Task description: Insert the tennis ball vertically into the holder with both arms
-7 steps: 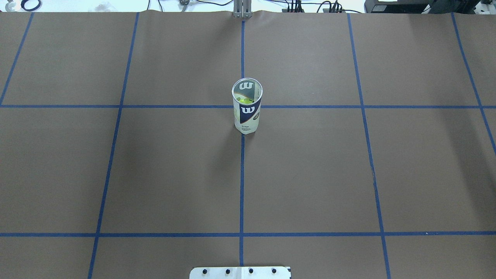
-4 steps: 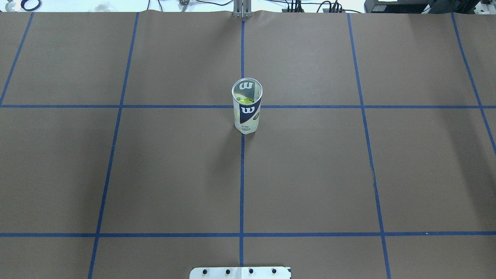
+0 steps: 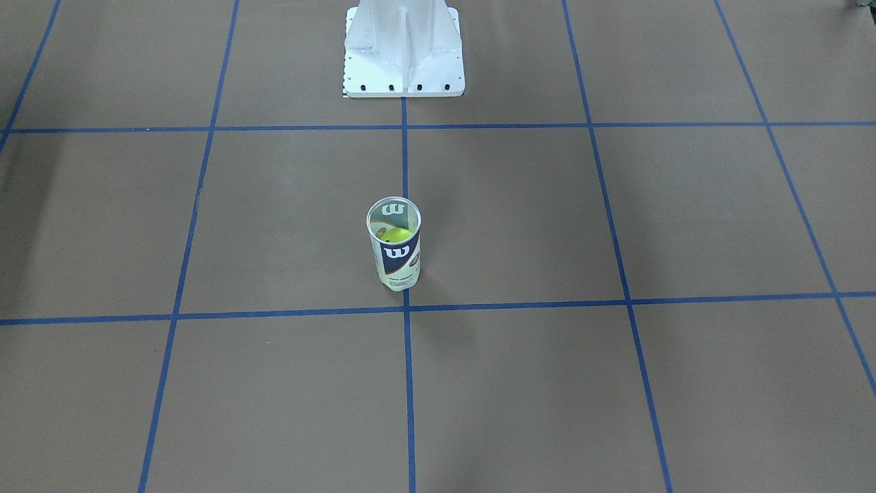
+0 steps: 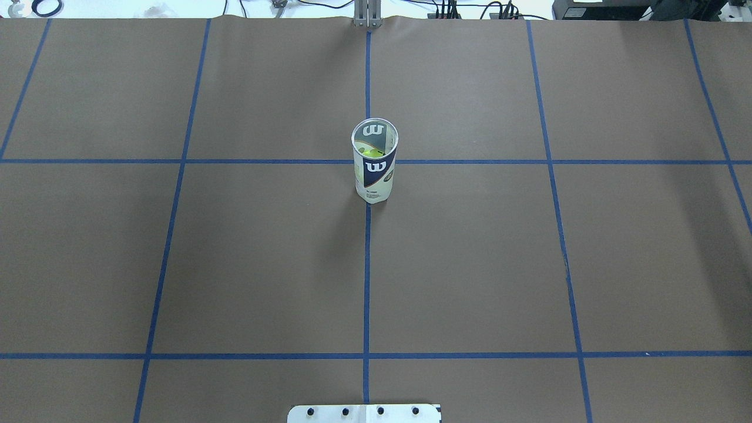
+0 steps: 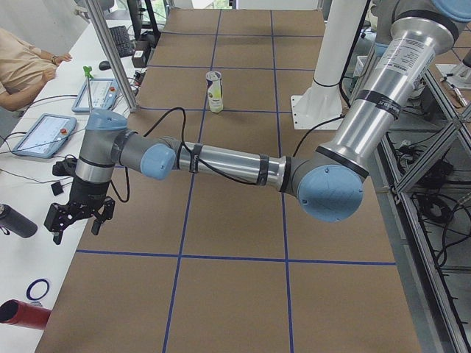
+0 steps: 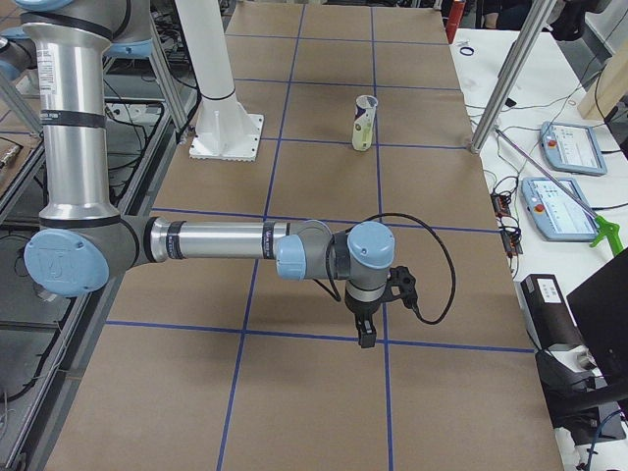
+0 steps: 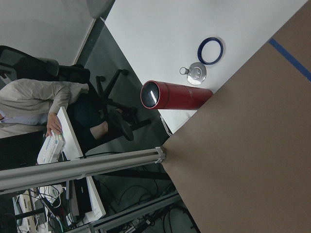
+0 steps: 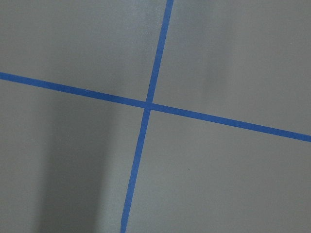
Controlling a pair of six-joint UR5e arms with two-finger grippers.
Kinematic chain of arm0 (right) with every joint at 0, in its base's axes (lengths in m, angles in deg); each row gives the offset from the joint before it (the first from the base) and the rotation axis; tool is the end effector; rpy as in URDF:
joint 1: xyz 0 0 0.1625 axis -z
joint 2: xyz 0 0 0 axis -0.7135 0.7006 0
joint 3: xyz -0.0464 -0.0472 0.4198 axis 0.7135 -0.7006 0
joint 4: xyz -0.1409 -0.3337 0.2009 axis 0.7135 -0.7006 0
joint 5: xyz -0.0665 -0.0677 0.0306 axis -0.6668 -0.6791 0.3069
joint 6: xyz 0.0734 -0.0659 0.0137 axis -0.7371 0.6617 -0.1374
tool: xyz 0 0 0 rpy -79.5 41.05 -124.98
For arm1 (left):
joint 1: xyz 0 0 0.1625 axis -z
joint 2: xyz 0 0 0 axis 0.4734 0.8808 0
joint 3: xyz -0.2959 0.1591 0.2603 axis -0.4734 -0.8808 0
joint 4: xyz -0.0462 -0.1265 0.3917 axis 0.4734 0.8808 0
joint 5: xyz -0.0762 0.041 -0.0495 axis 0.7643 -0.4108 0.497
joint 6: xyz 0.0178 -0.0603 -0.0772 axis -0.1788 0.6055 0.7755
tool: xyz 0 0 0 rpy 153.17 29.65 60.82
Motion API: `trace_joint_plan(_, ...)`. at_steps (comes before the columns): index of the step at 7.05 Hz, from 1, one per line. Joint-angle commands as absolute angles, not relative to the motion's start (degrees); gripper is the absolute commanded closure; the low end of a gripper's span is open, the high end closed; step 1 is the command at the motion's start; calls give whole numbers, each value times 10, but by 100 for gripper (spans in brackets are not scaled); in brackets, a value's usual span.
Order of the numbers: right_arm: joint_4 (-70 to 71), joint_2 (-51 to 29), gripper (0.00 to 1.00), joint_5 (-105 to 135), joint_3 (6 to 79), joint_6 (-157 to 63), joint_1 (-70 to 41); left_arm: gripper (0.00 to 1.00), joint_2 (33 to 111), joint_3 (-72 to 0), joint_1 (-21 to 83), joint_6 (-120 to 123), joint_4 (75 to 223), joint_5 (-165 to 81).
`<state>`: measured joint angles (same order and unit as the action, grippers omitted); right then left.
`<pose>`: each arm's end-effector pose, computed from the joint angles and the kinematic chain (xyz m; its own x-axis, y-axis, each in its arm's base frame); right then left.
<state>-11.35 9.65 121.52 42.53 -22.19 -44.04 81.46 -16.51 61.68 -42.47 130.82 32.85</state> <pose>0.0657 -0.4917 0.6433 0.7588 -0.1891 0.6233 0.1174 0.9810 0.1547 -0.1217 -0.7194 0.5212 0.8694 0.4894 0.0683 -0.4822 0.8099 0.3340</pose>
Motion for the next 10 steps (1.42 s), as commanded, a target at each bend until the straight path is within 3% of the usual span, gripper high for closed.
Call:
trace_joint_plan(1, -108, 99, 1, 1216, 425, -223, -440, 0, 802, -162, 613, -411, 1251, 239)
trace_joint_plan(3, -107, 101, 1, 1216, 424, -223, -440, 0, 710, -168, 614, -250, 1338, 404)
trace_joint_plan(5, -107, 103, 1, 1216, 425, -223, -440, 0, 648, -162, 622, -132, 1332, 656)
trace_joint_plan(10, -107, 102, 1, 1218, 426, -224, -440, 0, 651, -284, 654, -170, 1104, 685)
